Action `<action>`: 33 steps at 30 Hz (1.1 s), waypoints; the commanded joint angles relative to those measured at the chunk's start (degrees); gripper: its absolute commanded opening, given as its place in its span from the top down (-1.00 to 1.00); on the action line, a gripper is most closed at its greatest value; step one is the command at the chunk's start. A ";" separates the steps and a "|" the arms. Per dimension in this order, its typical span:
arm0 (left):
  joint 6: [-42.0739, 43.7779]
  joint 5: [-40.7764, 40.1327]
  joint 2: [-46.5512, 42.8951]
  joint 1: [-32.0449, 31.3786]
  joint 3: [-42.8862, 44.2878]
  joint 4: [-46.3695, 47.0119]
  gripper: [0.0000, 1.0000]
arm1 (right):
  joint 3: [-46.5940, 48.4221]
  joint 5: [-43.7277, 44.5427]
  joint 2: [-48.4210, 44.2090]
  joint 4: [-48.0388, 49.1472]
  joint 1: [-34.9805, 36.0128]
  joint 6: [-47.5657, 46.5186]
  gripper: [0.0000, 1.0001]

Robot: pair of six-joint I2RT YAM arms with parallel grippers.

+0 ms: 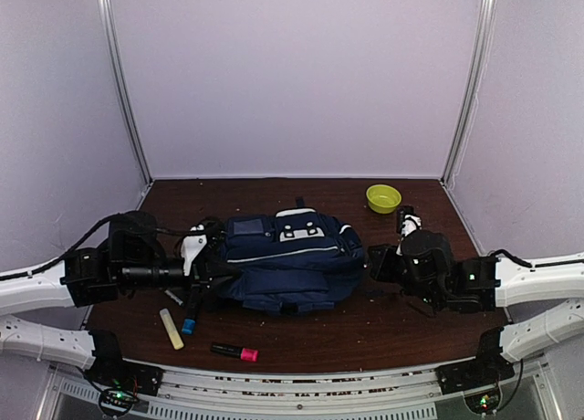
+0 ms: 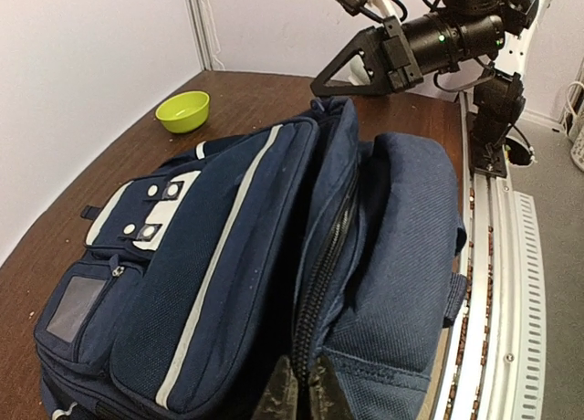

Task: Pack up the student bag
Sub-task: Zip the student bag into the largest pocket of the bag, then hold the largest pocket of the student bag.

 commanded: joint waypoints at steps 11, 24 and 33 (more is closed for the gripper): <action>-11.77 -4.88 11.11 0.81 5.99 6.70 -0.94 | -0.53 -3.35 -2.18 2.71 -0.61 -5.95 1.00; -9.82 0.33 35.76 -9.19 25.47 -0.29 -0.68 | 1.20 -0.35 -1.01 0.40 -0.71 -4.91 1.00; -6.24 -10.56 46.49 -16.40 32.04 -6.35 -0.76 | 2.12 0.24 -1.79 -1.29 -1.10 -4.88 1.00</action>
